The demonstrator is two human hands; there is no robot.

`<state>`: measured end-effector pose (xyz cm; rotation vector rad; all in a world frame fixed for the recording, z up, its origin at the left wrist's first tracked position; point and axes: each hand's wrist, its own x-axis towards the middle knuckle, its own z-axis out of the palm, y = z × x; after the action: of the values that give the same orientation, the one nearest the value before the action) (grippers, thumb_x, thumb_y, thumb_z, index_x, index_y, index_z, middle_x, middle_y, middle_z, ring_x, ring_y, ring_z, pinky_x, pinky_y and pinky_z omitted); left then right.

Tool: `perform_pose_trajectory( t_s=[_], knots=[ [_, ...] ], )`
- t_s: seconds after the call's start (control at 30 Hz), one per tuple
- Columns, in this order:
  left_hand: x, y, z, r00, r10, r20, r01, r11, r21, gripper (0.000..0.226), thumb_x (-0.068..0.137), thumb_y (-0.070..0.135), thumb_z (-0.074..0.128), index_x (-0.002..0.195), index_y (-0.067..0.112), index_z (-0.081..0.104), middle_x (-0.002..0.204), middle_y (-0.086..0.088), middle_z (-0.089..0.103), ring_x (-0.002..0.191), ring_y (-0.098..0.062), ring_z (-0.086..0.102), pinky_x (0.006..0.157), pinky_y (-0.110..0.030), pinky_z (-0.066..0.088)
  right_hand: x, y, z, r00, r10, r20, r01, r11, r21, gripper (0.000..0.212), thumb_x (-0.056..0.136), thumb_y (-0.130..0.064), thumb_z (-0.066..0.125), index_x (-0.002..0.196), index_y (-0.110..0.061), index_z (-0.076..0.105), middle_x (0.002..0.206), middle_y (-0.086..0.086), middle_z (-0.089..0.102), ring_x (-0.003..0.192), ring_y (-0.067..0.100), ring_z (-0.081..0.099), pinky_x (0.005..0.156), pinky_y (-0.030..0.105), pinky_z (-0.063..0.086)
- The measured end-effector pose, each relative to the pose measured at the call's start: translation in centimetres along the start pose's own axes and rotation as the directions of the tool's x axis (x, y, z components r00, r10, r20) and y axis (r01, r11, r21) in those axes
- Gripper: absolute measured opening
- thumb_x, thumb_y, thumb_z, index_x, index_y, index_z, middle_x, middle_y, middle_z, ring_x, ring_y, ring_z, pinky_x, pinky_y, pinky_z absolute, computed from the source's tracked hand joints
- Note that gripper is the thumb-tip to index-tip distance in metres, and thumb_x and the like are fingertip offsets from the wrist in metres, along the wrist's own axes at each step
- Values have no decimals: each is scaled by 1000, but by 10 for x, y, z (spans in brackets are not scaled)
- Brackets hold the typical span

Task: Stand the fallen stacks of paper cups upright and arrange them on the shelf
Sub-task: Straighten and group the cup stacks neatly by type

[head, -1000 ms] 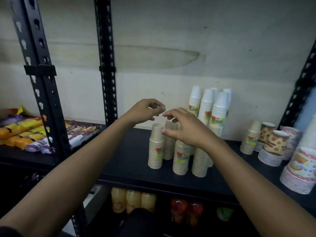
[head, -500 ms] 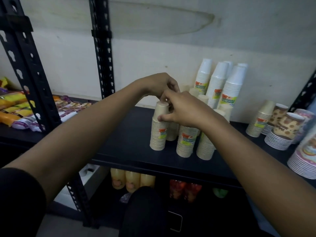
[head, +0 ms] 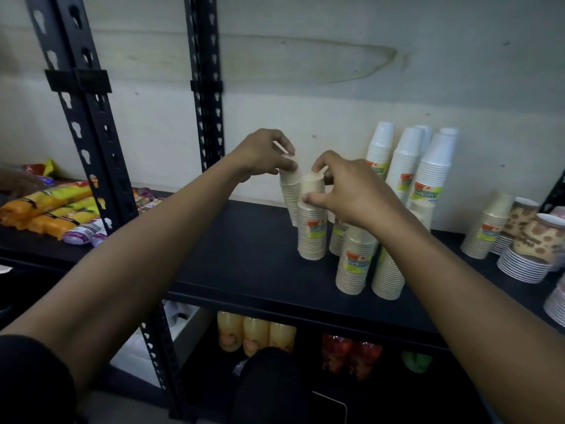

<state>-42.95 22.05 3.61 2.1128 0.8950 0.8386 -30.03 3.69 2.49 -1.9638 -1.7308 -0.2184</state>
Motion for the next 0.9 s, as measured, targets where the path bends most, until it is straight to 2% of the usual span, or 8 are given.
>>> perform_pose_trajectory(
  t_s=[0.13, 0.27, 0.37, 0.43, 0.6, 0.73, 0.9],
  knots=[
    [-1, -23, -36, 985, -66, -162, 45, 990, -134, 40, 79, 12, 85, 111, 17, 61, 102, -7, 65, 95, -22, 68, 83, -44, 63, 28, -17, -4, 982, 24, -188, -1, 992, 123, 51, 90, -41, 70, 132, -22, 49, 123, 5, 63, 108, 26, 61, 91, 44, 52],
    [5, -58, -50, 962, -109, -250, 35, 958, -284, 42, 82, 9, 80, 113, 27, 58, 112, -12, 65, 103, -26, 68, 94, -48, 58, 61, -31, 23, 927, 155, -342, -38, 945, 326, 50, 96, -30, 63, 141, -15, 45, 137, 9, 53, 123, 26, 52, 99, 36, 42],
    [10, -80, -42, 969, -112, -222, 33, 944, -330, 47, 85, 3, 74, 120, 29, 56, 116, -12, 66, 107, -25, 67, 101, -44, 55, 72, -33, 57, 897, 259, -357, -73, 886, 459, 48, 99, -26, 61, 143, -16, 45, 138, 10, 47, 120, 26, 54, 92, 25, 37],
    [15, -91, -31, 982, -92, -165, 26, 931, -363, 48, 87, -2, 69, 123, 27, 55, 118, -12, 68, 110, -26, 67, 102, -42, 54, 76, -28, 81, 887, 301, -351, -108, 872, 477, 47, 100, -25, 60, 143, -17, 45, 138, 9, 45, 118, 26, 56, 87, 23, 34],
    [28, -98, -4, 993, -22, -112, -27, 908, -418, 47, 90, -7, 65, 127, 19, 54, 124, -10, 64, 111, -21, 65, 84, -21, 52, 82, -9, 127, 850, 409, -333, -223, 851, 475, 46, 101, -27, 58, 145, -19, 45, 140, 8, 43, 115, 27, 58, 89, 29, 41],
    [39, -103, 11, 997, 36, -74, -64, 901, -429, 53, 90, -6, 65, 135, 20, 51, 124, -8, 65, 110, -18, 66, 84, -19, 52, 89, 2, 146, 845, 416, -337, -233, 852, 468, 50, 101, -25, 59, 148, -18, 44, 142, 9, 43, 116, 26, 57, 88, 24, 38],
    [46, -108, 19, 997, 76, -16, -74, 883, -463, 55, 94, -6, 60, 141, 19, 48, 124, -3, 69, 105, -6, 67, 85, -16, 53, 91, 12, 161, 840, 414, -352, -200, 838, 508, 57, 100, -25, 62, 152, -18, 41, 141, 10, 44, 120, 23, 54, 90, 15, 32]
  ],
)
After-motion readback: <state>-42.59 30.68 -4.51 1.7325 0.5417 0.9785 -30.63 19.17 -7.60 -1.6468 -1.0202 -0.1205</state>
